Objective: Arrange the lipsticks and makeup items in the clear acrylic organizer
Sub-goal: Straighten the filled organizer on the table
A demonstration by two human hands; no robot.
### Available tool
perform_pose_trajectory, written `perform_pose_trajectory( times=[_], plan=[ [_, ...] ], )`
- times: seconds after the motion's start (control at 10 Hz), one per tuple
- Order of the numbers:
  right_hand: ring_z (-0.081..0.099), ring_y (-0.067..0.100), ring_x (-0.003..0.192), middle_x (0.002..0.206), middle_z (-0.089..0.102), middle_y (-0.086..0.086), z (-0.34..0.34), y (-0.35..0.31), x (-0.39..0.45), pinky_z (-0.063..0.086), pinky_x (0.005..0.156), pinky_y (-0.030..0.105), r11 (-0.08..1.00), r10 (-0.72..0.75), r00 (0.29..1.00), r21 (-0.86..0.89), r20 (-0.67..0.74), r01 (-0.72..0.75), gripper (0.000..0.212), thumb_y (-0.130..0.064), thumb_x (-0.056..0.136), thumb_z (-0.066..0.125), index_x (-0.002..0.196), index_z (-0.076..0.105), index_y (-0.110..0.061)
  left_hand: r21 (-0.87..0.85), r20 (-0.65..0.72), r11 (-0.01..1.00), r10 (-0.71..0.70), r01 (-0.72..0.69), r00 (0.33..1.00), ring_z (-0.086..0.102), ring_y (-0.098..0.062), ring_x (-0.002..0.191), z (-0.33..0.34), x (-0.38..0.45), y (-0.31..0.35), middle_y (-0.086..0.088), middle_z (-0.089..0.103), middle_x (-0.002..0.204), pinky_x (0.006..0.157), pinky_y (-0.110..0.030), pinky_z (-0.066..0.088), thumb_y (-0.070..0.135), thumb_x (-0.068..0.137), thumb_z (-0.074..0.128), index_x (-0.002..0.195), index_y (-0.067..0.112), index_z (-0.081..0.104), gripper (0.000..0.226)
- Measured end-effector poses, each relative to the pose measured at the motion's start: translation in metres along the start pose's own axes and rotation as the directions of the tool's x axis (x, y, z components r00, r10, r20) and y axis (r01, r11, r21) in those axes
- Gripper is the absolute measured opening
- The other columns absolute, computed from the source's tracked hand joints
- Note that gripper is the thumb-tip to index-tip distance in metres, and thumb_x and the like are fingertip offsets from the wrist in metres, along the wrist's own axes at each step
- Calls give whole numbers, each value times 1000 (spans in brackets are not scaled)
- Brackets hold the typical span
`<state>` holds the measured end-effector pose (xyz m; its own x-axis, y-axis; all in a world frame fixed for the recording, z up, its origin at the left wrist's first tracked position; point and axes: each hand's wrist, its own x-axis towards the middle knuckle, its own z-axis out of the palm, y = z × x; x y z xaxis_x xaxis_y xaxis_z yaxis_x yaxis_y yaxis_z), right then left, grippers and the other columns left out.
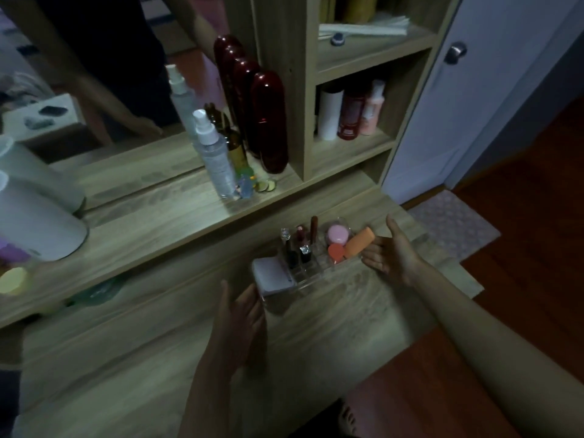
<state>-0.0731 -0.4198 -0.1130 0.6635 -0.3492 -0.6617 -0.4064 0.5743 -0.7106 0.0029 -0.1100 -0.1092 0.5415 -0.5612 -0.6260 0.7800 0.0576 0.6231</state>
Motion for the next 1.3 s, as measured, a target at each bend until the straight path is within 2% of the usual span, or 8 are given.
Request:
perform_pose_trajectory(
  times=[0.2,0.4,0.5,0.7,1.0,1.1,1.2,1.3],
  plan=[
    [56,4,34,43,62,-5,-40,-22,5,48,38,13,999,-30,999,41,26,29,66,-74,84,31,85,60,-14,21,62,1000,-20,19,998,36,-25,137,33,27,-1,-14,38,149,113,-40,23,62,90,15,143,5,30,79],
    [65,15,73,86,67,7,-70,-45,19,52,66,25,995,-61,998,77,-29,64,67,-72,85,31,91,64,-14,96,106,994,-55,45,993,46,-10,122,69,47,-4,5,44,140,98,-31,35,65,89,12,140,15,35,75],
    [65,18,85,100,66,9,-78,-57,22,52,72,27,996,-51,998,77,-39,54,75,-73,85,28,108,61,-8,114,102,992,-71,59,992,31,-19,140,81,57,-5,-4,34,152,114,-37,19,66,88,10,145,14,29,79],
    [67,13,64,82,64,5,-85,-69,24,53,52,22,995,-55,998,84,-34,57,72,-71,87,25,93,61,-10,120,82,992,-56,46,995,25,-17,143,92,70,-7,-5,30,156,117,-40,15,67,88,11,146,14,27,80],
    [57,26,115,120,61,16,-91,-71,25,43,102,36,996,-72,994,48,-83,76,71,-69,89,26,99,62,-9,82,49,996,-31,27,998,28,-17,142,99,75,-8,-3,33,154,116,-39,16,64,90,14,145,13,31,76],
    [60,24,108,115,63,15,-88,-69,23,47,94,32,994,-85,993,55,-83,89,70,-69,89,24,97,62,-10,85,31,996,8,-11,999,31,-17,140,98,74,-10,-2,37,151,117,-41,17,64,87,25,145,18,29,74],
    [45,11,64,76,57,4,-85,-72,15,33,58,20,994,-84,996,73,-21,85,69,-71,88,22,89,61,-14,117,22,990,75,-77,997,31,-22,141,106,68,-8,-6,32,154,116,-43,20,56,71,47,149,21,18,90],
    [40,11,64,77,49,1,-89,-61,7,30,58,22,987,-126,991,106,51,120,72,-70,89,18,111,57,-14,170,-60,980,111,-99,992,36,-25,139,102,63,-18,-7,45,144,115,-43,27,61,85,39,140,14,38,73]
  ],
)
